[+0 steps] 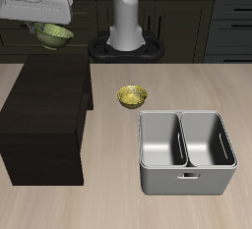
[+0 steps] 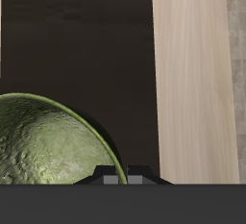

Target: Place the green bowl on top of the shelf

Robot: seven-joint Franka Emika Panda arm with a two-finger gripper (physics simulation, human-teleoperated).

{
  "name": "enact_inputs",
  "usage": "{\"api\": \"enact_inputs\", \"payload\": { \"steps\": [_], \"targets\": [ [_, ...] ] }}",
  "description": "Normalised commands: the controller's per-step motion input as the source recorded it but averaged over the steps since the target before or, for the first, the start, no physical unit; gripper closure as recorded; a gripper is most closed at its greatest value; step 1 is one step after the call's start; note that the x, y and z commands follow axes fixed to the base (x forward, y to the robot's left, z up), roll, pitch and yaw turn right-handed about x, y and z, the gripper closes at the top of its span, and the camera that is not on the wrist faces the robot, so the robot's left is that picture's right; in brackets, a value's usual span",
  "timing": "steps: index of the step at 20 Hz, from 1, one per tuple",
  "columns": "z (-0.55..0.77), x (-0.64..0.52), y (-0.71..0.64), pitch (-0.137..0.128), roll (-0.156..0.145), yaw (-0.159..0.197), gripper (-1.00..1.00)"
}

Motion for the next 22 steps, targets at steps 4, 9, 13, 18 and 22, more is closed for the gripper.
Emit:
{"api": "enact_inputs", "payload": {
  "steps": [4,9,13,18,22],
  "targets": [
    [-0.03,0.25,-0.2,0.015,-0.008,0.0,1.0],
    [0.0,0.22,-0.06,-0.01,-0.028,0.017,1.0],
    [0.08,0.16,0.03,-0.009,0.012,-0.022,1.0],
    [0.03,0.06,-0.05,-0.012,-0.006,-0.015,1.0],
    [-0.06,0.01,0.0,-0.001,-0.002,0.006,1.0]
  ]
}}
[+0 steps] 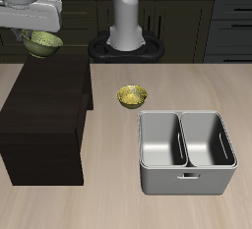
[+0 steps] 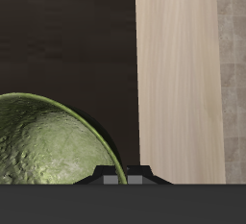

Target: Place the green bowl on top of the shelf

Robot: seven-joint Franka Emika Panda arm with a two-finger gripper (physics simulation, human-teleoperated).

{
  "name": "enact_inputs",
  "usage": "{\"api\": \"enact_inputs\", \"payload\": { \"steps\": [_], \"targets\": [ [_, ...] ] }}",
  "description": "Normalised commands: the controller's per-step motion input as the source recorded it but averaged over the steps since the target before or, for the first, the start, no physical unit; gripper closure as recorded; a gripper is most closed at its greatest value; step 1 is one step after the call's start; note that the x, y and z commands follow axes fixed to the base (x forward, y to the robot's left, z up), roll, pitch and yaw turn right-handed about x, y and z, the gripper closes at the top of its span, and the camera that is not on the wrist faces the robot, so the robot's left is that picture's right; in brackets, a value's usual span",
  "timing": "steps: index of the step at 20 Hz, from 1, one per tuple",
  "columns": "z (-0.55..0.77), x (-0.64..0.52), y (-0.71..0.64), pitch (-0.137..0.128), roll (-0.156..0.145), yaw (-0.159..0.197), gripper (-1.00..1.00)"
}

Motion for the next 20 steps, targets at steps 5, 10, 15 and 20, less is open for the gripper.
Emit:
{"api": "enact_inputs", "payload": {
  "steps": [5,10,15,20],
  "targets": [
    [-0.51,0.19,0.11,0.004,0.007,0.083,1.0],
    [-0.41,0.09,0.12,0.029,-0.009,0.046,-1.0],
    [-0.04,-0.02,0.01,-0.003,0.014,-0.006,-1.0],
    [-0.04,-0.13,0.16,-0.014,0.041,0.012,-1.0]
  ]
}}
